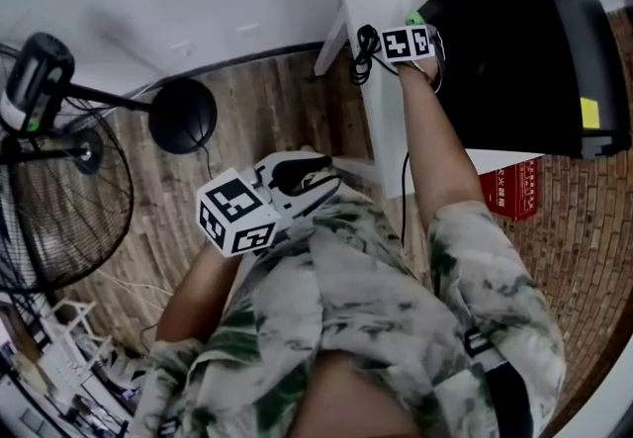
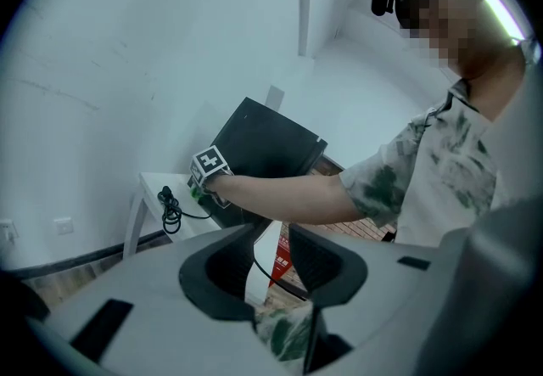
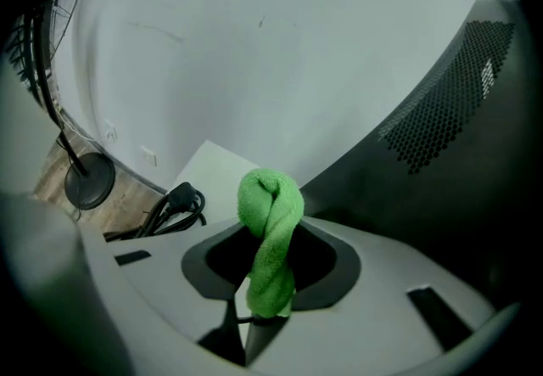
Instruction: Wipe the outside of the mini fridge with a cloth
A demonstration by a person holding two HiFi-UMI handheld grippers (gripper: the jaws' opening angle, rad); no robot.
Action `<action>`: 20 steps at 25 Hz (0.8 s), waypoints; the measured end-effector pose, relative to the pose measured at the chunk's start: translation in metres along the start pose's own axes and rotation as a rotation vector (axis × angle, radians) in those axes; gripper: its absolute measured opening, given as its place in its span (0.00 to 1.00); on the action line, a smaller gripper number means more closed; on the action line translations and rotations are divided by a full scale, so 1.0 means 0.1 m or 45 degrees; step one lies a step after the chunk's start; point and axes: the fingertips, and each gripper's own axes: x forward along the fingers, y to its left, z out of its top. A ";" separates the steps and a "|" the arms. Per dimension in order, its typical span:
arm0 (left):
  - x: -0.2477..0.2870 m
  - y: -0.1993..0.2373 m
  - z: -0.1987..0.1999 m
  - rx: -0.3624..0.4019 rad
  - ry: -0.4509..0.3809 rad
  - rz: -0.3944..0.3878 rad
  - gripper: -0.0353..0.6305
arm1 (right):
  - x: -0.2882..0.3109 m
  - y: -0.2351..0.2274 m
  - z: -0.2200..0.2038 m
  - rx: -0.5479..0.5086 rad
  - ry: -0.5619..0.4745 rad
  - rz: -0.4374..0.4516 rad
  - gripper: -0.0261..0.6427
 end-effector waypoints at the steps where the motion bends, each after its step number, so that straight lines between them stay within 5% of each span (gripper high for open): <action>1: 0.01 0.01 0.00 -0.005 -0.001 0.003 0.26 | 0.04 0.04 -0.03 0.002 0.011 0.012 0.21; 20: 0.03 0.15 -0.03 -0.004 0.044 0.072 0.26 | 0.13 0.42 -0.40 0.064 -0.034 0.196 0.21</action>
